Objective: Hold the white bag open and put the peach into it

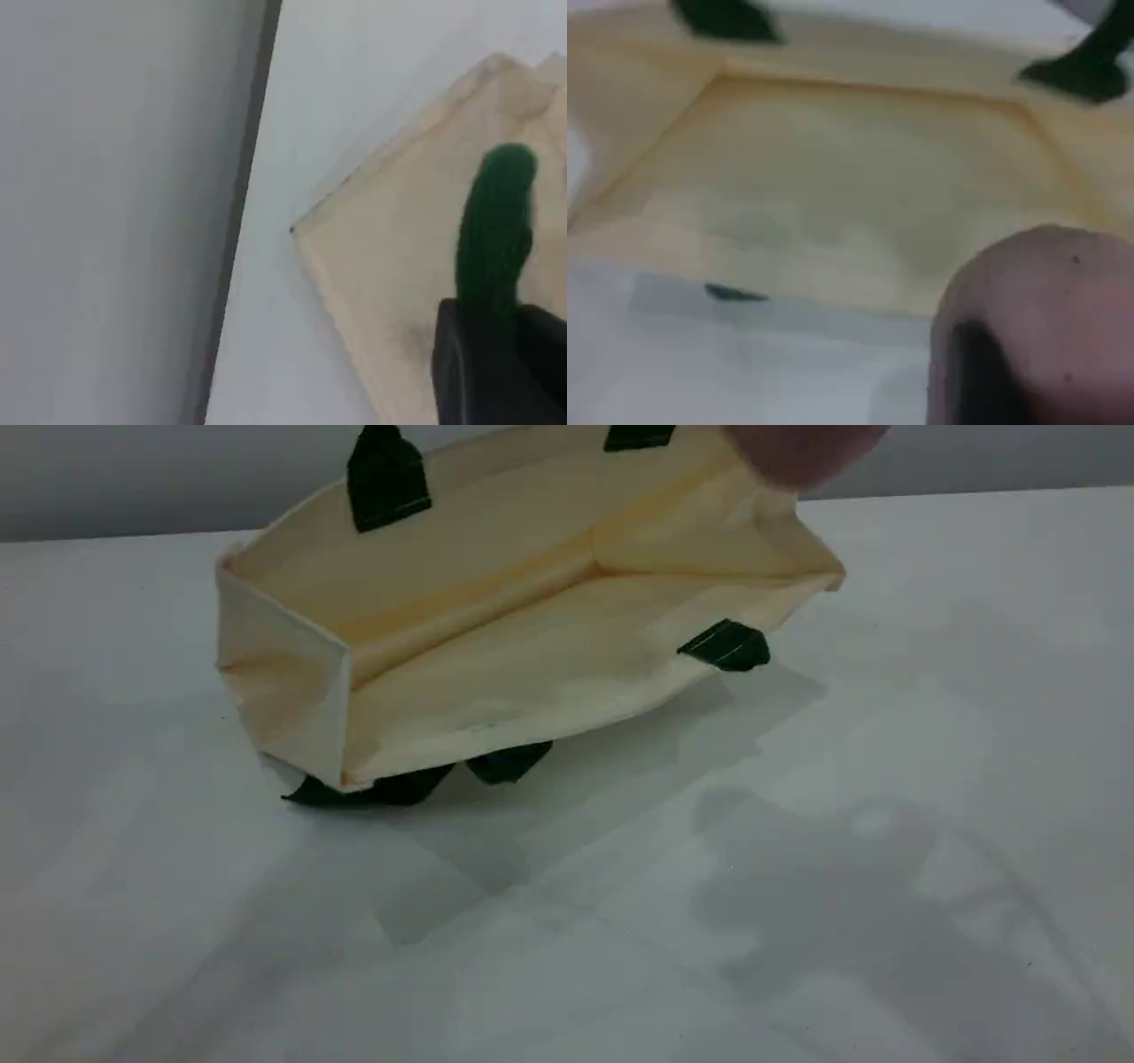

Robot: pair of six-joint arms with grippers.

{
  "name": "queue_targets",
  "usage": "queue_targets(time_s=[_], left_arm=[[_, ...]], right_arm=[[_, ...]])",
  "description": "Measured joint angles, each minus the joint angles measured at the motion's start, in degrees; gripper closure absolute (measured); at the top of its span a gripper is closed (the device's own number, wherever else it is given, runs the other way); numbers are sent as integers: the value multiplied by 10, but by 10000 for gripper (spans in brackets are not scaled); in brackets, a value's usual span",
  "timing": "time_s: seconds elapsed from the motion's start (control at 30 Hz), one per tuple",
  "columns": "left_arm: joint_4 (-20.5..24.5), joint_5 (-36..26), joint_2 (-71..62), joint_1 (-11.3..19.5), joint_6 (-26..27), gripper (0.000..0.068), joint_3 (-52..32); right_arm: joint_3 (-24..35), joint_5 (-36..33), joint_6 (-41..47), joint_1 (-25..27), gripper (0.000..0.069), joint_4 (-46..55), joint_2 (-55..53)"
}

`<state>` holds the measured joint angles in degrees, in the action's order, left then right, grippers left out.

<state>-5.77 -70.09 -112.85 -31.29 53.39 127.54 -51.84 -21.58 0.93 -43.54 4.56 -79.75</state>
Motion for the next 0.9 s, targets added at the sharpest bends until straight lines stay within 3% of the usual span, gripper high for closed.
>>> queue_targets(time_s=[0.57, 0.9], left_arm=[[-14, 1, 33, -20, -15, 595, 0], [-14, 2, 33, -20, -15, 595, 0]], right_arm=[[0, 96, 1, 0, 402, -7, -109], [0, 201, 5, 0, 402, -31, -212]])
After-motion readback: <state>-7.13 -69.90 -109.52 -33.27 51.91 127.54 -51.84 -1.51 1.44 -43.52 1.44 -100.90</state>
